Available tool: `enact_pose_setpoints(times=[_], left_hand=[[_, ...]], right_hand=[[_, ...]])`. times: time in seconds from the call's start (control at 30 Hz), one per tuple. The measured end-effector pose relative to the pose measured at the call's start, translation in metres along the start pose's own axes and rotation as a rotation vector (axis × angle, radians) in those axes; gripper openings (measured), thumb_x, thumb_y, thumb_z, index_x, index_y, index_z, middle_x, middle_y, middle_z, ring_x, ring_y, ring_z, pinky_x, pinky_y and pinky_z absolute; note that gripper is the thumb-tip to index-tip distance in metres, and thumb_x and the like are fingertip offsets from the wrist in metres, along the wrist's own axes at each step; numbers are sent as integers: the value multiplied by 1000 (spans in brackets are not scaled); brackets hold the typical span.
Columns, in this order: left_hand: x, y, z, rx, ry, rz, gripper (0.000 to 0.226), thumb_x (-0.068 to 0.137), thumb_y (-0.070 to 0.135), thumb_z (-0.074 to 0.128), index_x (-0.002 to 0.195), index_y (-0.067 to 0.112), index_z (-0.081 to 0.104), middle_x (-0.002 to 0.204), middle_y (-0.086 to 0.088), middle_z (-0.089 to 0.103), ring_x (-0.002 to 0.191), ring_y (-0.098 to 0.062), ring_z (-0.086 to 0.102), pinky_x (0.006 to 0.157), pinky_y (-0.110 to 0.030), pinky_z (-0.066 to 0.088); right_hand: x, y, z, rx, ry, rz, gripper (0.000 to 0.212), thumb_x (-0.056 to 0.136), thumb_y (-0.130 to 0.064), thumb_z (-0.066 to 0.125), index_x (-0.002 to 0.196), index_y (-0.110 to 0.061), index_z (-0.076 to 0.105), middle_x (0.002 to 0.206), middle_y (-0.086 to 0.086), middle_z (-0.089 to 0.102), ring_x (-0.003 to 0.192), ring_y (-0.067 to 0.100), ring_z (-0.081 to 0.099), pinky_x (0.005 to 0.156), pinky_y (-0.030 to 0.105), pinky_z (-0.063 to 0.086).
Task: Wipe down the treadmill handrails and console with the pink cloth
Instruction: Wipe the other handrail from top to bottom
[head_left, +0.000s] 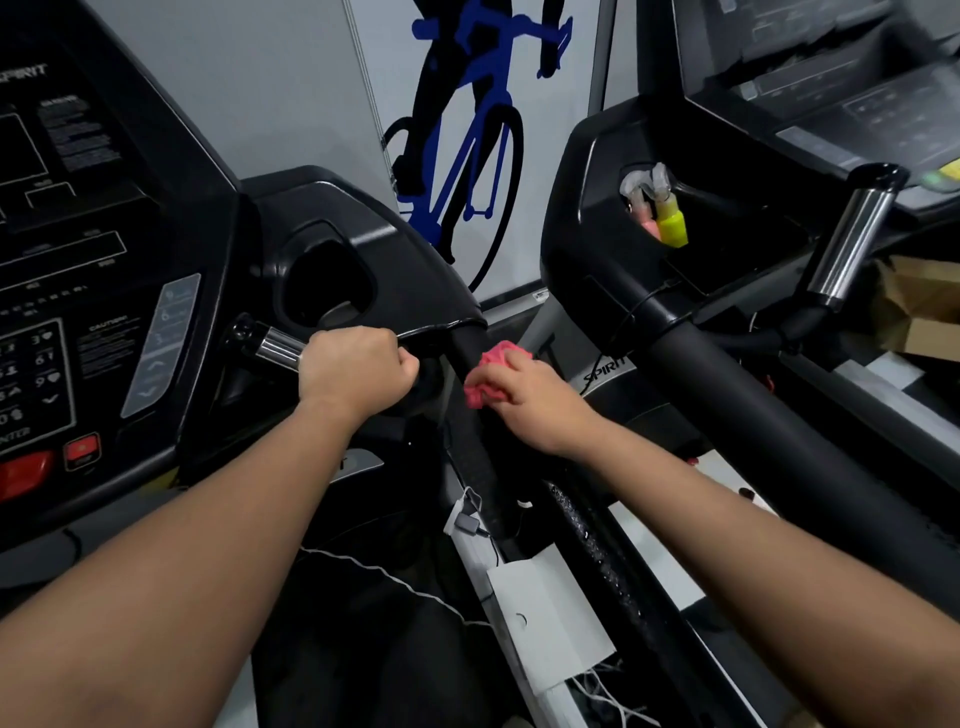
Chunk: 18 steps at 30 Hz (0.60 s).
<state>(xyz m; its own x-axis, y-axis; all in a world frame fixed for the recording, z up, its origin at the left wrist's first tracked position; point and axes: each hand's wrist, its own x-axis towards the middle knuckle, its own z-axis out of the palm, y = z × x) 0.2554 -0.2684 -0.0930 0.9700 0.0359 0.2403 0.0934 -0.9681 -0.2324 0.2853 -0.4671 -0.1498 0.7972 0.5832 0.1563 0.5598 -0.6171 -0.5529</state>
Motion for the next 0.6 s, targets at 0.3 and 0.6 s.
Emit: enact_pose_setpoints(times=[0.3,0.6], left_hand=[[-2,-2,3,-5,2,18,36,89,33,42,59,15,42,55,2,42,56,-25,49,56,-27,32],[-1,-1,2,-5,3,2,34,89,33,42,62,13,46,59,0,47,58,-27,50,58,-28,32]], right_hand=[[-69,-18,-13,-344,-191,-171,33,80,-22,45,109,-26,60,113,2,50,88,24,33,70,37,35],[-11,-49,2,-614,-137,-59,36,96,-20,37,129,-20,49,137,8,37,118,36,35,93,45,34]])
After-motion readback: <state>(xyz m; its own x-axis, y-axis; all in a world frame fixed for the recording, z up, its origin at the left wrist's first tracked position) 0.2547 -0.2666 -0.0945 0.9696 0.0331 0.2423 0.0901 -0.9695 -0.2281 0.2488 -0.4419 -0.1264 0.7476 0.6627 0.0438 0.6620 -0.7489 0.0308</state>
